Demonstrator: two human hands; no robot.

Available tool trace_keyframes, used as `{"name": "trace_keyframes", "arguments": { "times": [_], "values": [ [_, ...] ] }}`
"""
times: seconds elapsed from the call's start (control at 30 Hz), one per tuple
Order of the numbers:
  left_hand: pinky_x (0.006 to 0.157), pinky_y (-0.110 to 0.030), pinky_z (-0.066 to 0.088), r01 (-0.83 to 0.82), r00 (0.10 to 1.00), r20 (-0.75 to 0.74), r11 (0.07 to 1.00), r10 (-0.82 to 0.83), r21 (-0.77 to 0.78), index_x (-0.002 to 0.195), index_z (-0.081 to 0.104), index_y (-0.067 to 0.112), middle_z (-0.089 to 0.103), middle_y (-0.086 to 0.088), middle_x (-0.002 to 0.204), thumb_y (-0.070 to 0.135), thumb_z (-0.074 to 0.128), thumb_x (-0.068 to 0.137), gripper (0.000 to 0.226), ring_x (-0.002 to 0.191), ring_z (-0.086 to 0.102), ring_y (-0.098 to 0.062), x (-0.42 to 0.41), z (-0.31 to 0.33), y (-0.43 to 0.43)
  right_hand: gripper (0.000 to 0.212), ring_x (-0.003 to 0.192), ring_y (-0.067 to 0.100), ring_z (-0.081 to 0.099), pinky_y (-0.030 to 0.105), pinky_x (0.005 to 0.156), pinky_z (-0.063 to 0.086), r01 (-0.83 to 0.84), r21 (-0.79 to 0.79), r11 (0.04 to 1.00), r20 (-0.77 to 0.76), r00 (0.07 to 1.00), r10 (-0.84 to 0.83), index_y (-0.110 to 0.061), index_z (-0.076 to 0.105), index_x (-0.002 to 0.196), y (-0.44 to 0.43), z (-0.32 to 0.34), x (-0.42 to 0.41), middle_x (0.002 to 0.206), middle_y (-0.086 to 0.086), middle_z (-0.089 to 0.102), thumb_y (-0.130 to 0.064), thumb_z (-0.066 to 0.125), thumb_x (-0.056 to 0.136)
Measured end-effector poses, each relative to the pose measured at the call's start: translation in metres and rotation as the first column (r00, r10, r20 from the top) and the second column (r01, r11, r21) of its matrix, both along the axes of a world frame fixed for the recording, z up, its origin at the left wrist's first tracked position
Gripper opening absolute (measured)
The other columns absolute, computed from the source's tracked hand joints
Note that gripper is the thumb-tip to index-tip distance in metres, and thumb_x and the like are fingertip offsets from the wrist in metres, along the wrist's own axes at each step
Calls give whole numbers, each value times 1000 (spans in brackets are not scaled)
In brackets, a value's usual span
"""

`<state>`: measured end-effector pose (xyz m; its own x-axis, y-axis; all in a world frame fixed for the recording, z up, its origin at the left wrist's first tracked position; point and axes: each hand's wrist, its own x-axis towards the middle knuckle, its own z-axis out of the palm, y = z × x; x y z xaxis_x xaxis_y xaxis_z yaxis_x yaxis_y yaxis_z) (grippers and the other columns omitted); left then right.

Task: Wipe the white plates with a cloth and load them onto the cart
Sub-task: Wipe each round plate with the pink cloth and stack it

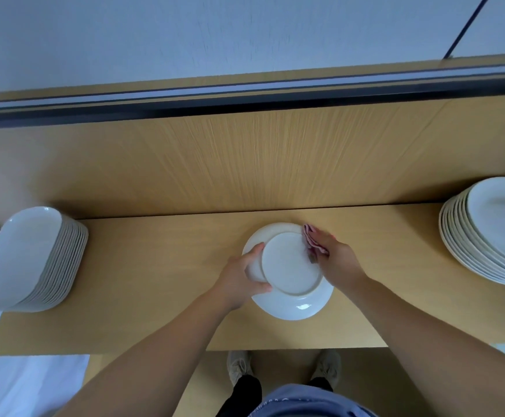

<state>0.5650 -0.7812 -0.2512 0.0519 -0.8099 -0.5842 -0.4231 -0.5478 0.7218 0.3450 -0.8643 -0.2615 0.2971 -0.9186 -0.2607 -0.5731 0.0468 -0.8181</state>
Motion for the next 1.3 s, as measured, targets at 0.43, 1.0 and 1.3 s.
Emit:
{"name": "trace_keyframes", "arguments": {
  "times": [0.43,1.0,1.3],
  "values": [
    [103,-30,45,3,986,-164,1000,-3,-4,148,32,39,42,12,144,17,80,75,89,127,47,-11,10,1,0,53,129,1,44,1,104,22,-86,-40,995,36,995,88,-18,60,130,3,-3,-16,136,-15,50,12,42,91],
    [90,-23,43,-78,995,-74,990,69,-116,150,28,35,42,9,140,16,79,78,89,121,45,-13,-7,-6,-4,49,113,5,49,12,92,36,349,-24,937,63,936,-347,-25,51,139,81,-15,5,128,-16,48,-1,47,96],
    [101,-29,44,-99,989,-115,990,87,-98,149,31,31,41,8,142,17,71,86,76,126,44,-13,-10,-3,0,40,119,-5,51,-2,92,32,293,68,954,227,926,-301,-15,60,130,47,-3,-11,133,-1,52,3,44,98]
  ]
}}
